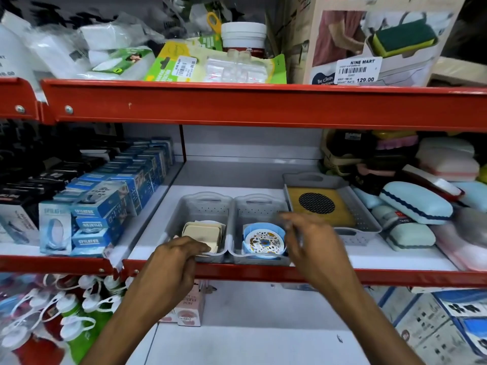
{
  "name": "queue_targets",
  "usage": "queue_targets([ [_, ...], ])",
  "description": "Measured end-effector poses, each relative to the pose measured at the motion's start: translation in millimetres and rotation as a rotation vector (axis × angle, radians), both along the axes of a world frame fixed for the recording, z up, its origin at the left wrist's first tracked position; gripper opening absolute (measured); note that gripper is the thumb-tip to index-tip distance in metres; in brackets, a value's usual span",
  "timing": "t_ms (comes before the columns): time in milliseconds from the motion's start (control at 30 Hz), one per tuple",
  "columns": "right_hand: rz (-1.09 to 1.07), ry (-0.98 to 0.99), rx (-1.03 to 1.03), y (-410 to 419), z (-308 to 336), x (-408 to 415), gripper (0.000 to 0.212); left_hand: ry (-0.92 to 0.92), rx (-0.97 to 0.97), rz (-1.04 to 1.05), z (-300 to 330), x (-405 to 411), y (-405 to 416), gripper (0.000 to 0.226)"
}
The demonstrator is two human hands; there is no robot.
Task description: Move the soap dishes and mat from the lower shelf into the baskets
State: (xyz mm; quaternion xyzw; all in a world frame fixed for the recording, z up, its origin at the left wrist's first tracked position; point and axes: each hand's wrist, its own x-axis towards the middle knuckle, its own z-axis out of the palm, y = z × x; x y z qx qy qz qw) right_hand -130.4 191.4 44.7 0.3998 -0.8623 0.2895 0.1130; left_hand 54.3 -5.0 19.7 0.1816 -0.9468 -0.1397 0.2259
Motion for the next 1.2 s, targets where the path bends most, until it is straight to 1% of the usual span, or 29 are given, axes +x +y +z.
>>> queue_targets([
  [33,-0.087,0.038,0.062,4,3,-12,0.027,-0.002,0.007,0.001,1,0,0,0.041],
  [67,-0.164,0.054,0.14,7,4,-24,0.021,-0.008,0.012,0.002,1,0,1,0.041],
  [133,-0.249,0.006,0.31,13,4,-37,0.008,-0.017,0.02,0.001,2,1,2,0.04],
  [200,-0.246,-0.021,0.402,15,0,-43,0.02,-0.025,0.025,0.003,3,1,2,0.039],
  [433,-0.204,0.041,0.383,19,-8,-43,0.053,-0.025,0.032,0.018,5,-1,5,0.038],
  [500,-0.199,0.044,0.389,23,-9,-39,0.059,-0.022,0.039,0.021,5,0,5,0.039],
  [700,-0.188,0.055,0.429,38,-8,-26,0.057,-0.019,0.03,0.026,3,-3,3,0.038],
  [867,-0.155,0.019,0.482,45,-2,-15,0.054,-0.016,0.021,0.029,2,-4,3,0.037],
  [933,-0.14,0.038,0.493,47,0,-11,0.053,-0.005,0.021,0.028,2,-4,3,0.037],
  [1033,-0.143,0.079,0.513,48,-1,-10,0.048,-0.011,0.018,0.03,1,-4,2,0.036],
  [1100,-0.146,0.064,0.535,47,0,-11,0.046,-0.034,0.034,0.031,1,-6,0,0.035],
  [1200,-0.147,0.052,0.535,47,2,-9,0.043,-0.02,0.039,0.051,0,-5,1,0.035],
])
